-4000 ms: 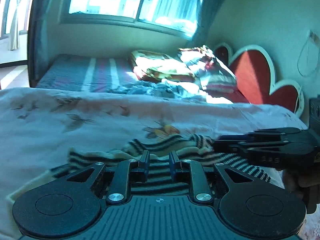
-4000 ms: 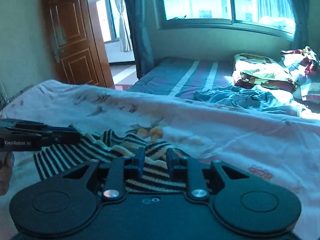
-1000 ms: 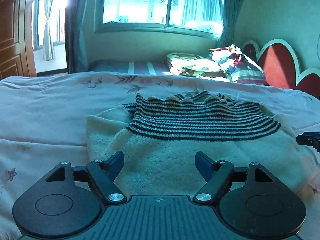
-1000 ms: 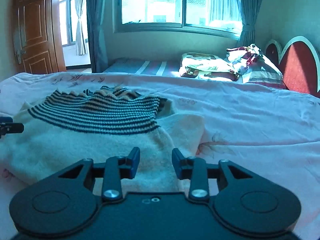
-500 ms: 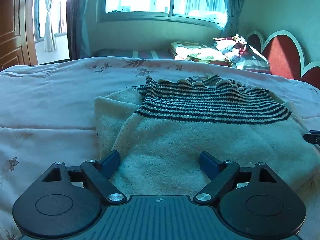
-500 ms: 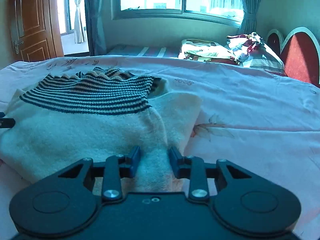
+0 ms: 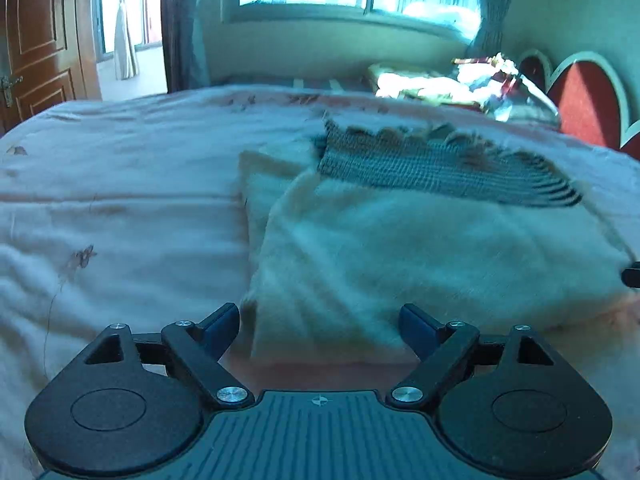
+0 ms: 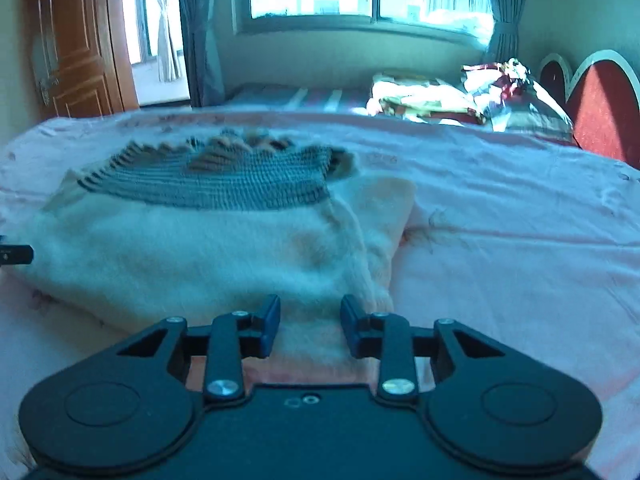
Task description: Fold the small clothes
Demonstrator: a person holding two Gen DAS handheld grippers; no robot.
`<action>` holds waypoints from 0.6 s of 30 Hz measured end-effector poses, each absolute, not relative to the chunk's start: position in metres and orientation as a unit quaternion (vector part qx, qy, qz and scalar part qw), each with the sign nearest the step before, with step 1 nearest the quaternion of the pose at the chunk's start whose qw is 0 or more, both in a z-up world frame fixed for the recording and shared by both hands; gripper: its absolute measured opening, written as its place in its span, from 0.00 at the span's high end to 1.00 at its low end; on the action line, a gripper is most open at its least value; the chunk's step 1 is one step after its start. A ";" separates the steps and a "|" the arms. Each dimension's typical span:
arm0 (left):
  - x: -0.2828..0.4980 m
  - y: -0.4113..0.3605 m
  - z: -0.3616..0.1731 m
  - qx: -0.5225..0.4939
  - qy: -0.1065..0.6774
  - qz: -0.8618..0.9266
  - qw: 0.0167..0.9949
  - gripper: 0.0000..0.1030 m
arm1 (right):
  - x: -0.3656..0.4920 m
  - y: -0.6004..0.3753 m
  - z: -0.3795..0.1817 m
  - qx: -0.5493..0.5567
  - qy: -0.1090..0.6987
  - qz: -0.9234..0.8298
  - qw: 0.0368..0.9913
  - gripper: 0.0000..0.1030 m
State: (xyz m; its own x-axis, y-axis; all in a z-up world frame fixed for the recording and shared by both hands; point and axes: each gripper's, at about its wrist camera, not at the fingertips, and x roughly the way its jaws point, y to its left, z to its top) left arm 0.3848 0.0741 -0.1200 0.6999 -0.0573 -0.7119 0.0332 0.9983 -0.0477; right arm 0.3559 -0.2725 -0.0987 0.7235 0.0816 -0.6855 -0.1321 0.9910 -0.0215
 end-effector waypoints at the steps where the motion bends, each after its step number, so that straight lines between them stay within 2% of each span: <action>1: 0.382 0.079 -0.123 -0.031 0.377 -0.027 0.925 0.16 | 0.356 -0.272 -0.099 -0.033 0.366 0.056 0.928 0.68; 6: 0.366 0.079 -0.105 -0.038 0.366 -0.010 0.930 0.16 | 0.345 -0.274 -0.070 0.004 0.347 0.058 0.936 0.66; 11: 0.337 0.090 -0.102 -0.187 0.353 -0.032 0.916 0.16 | 0.332 -0.274 -0.057 0.035 0.349 0.078 0.933 0.67; 12: 0.334 0.092 -0.106 -0.227 0.352 -0.035 0.907 0.24 | 0.329 -0.274 -0.056 0.045 0.349 0.082 0.933 0.70; 13: 0.332 0.096 -0.113 -0.273 0.352 -0.040 0.895 0.39 | 0.328 -0.275 -0.054 0.059 0.351 0.088 0.930 0.74; 14: 0.332 0.099 -0.120 -0.312 0.353 -0.039 0.881 0.43 | 0.327 -0.275 -0.054 0.067 0.352 0.091 0.929 0.76; 18: 0.332 0.105 -0.146 -0.395 0.335 -0.013 0.856 0.43 | 0.328 -0.272 -0.052 0.094 0.355 0.099 0.925 0.83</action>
State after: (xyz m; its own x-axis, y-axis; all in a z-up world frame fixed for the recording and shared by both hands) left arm 0.3322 0.1055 -0.1458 0.7756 -0.2862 -0.5626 -0.2420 0.6884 -0.6838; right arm 0.3280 -0.2724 -0.0524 0.7283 0.2496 -0.6382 -0.1159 0.9628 0.2443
